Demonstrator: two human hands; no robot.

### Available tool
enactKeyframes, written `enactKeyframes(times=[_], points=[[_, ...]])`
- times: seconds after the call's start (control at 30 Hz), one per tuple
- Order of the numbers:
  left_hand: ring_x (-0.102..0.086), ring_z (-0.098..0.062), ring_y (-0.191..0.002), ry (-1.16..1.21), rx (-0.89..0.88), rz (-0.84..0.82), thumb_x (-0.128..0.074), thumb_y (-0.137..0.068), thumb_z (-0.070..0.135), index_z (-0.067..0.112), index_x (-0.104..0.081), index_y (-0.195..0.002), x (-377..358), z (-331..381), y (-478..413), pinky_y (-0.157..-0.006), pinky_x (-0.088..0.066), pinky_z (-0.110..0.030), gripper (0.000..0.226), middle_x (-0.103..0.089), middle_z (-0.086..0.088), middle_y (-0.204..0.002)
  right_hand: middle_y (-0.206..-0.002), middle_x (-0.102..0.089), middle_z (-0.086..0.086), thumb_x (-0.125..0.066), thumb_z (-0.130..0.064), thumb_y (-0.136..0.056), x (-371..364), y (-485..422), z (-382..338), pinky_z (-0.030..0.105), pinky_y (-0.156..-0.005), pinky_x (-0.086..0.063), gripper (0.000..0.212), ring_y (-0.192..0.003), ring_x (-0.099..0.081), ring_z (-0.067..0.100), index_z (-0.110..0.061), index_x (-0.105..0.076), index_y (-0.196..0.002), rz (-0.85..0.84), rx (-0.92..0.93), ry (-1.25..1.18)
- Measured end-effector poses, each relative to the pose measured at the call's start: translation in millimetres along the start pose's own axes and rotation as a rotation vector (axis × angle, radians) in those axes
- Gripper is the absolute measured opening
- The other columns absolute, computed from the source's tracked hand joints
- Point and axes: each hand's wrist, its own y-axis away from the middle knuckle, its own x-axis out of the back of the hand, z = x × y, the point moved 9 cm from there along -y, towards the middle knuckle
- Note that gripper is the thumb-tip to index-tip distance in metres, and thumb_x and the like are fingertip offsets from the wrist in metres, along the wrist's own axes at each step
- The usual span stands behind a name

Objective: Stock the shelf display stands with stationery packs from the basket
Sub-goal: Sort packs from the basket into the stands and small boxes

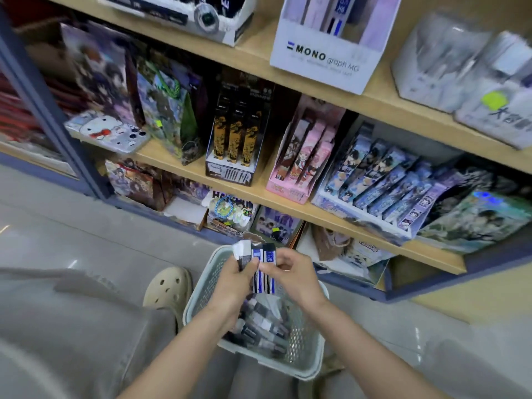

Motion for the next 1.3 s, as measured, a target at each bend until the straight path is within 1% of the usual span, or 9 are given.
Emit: enactKeyframes(times=[0.17, 0.27, 0.43, 0.5, 0.73, 0.83, 0.97, 1.13, 1.3], points=[[-0.066, -0.018, -0.100, -0.012, -0.109, -0.067, -0.048, -0.099, 0.017, 0.020, -0.057, -0.116, -8.2, 49.5, 23.7, -0.090, -0.051, -0.044, 0.019, -0.070, -0.002, -0.108, -0.089, -0.069, 0.016, -0.067, -0.018, -0.085, 29.8, 17.7, -47.7, 0.023, -0.077, -0.049, 0.014, -0.078, -0.063, 0.018, -0.004, -0.063, -0.087, 0.033, 0.087, 0.053], [-0.069, -0.006, -0.087, -0.043, -0.201, -0.122, -0.048, -0.099, 0.019, 0.018, -0.057, -0.114, -17.4, 91.0, 36.5, -0.080, -0.053, -0.035, 0.017, -0.071, 0.003, -0.099, -0.081, -0.062, 0.028, -0.061, -0.036, -0.087, 54.4, 26.4, -89.0, 0.047, -0.079, -0.051, 0.041, -0.076, -0.060, 0.038, 0.004, -0.057, -0.081, 0.085, 0.178, 0.136], [-0.064, -0.014, -0.100, -0.092, -0.344, -0.181, -0.047, -0.100, 0.024, 0.024, -0.056, -0.116, -31.2, 164.7, 50.5, -0.085, -0.049, -0.032, 0.019, -0.068, 0.003, -0.107, -0.063, -0.046, 0.000, -0.057, -0.023, -0.093, 100.8, 46.9, -186.6, 0.028, -0.063, -0.051, 0.026, -0.061, -0.049, 0.006, -0.015, -0.049, -0.069, 0.188, 0.356, 0.192], [-0.062, -0.014, -0.103, -0.088, -0.388, -0.206, -0.047, -0.100, 0.025, 0.026, -0.054, -0.120, -36.9, 190.8, 52.6, -0.086, -0.048, -0.031, 0.021, -0.066, 0.004, -0.110, -0.077, -0.060, -0.002, -0.061, -0.020, -0.090, 116.9, 48.8, -227.2, 0.028, -0.070, -0.055, 0.011, -0.073, -0.060, 0.008, -0.022, -0.054, -0.082, 0.228, 0.454, 0.163], [-0.060, -0.005, -0.096, -0.075, -0.556, -0.220, -0.043, -0.101, 0.023, 0.028, -0.052, -0.123, -37.3, 258.1, 50.6, -0.066, -0.043, -0.017, 0.024, -0.064, 0.008, -0.109, -0.083, -0.062, -0.005, -0.063, -0.011, -0.090, 147.0, 40.8, -343.0, 0.039, -0.079, -0.054, 0.021, -0.075, -0.062, 0.013, -0.025, -0.047, -0.084, 0.492, 0.817, 0.237], [-0.061, -0.009, -0.088, -0.053, -0.584, -0.211, -0.043, -0.101, 0.022, 0.026, -0.053, -0.124, -37.4, 265.6, 47.0, -0.072, -0.047, -0.022, 0.026, -0.064, 0.003, -0.104, -0.086, -0.061, -0.005, -0.063, -0.009, -0.089, 144.9, 23.2, -360.4, 0.037, -0.077, -0.054, 0.025, -0.080, -0.063, 0.017, -0.026, -0.046, -0.083, 0.509, 0.838, 0.309], [-0.060, -0.015, -0.107, -0.039, -0.598, -0.231, -0.043, -0.101, 0.021, 0.031, -0.051, -0.125, -42.3, 268.3, 45.3, -0.098, -0.047, -0.038, 0.028, -0.064, 0.004, -0.115, -0.087, -0.065, -0.001, -0.066, -0.007, -0.085, 141.6, -1.6, -358.9, 0.039, -0.076, -0.055, 0.028, -0.079, -0.064, 0.018, -0.027, -0.049, -0.078, 0.470, 0.775, 0.389], [-0.062, -0.021, -0.102, -0.026, -0.611, -0.213, -0.044, -0.100, 0.019, 0.039, -0.052, -0.106, -41.4, 273.9, 43.1, -0.098, -0.048, -0.045, 0.022, -0.065, -0.003, -0.109, -0.072, -0.055, -0.011, -0.070, -0.003, -0.082, 144.0, -10.7, -362.3, 0.012, -0.060, -0.048, 0.023, -0.061, -0.054, -0.007, -0.021, -0.055, -0.084, 0.458, 0.783, 0.401], [-0.060, -0.016, -0.106, -0.003, -0.577, -0.224, -0.045, -0.100, 0.022, 0.044, -0.052, -0.099, -45.5, 271.2, 39.4, -0.099, -0.047, -0.045, 0.023, -0.063, 0.004, -0.113, -0.086, -0.064, 0.001, -0.077, -0.009, -0.077, 141.6, -19.3, -366.8, 0.007, -0.059, -0.043, 0.022, -0.061, -0.055, 0.001, -0.016, -0.058, -0.085, 0.475, 0.750, 0.507]])
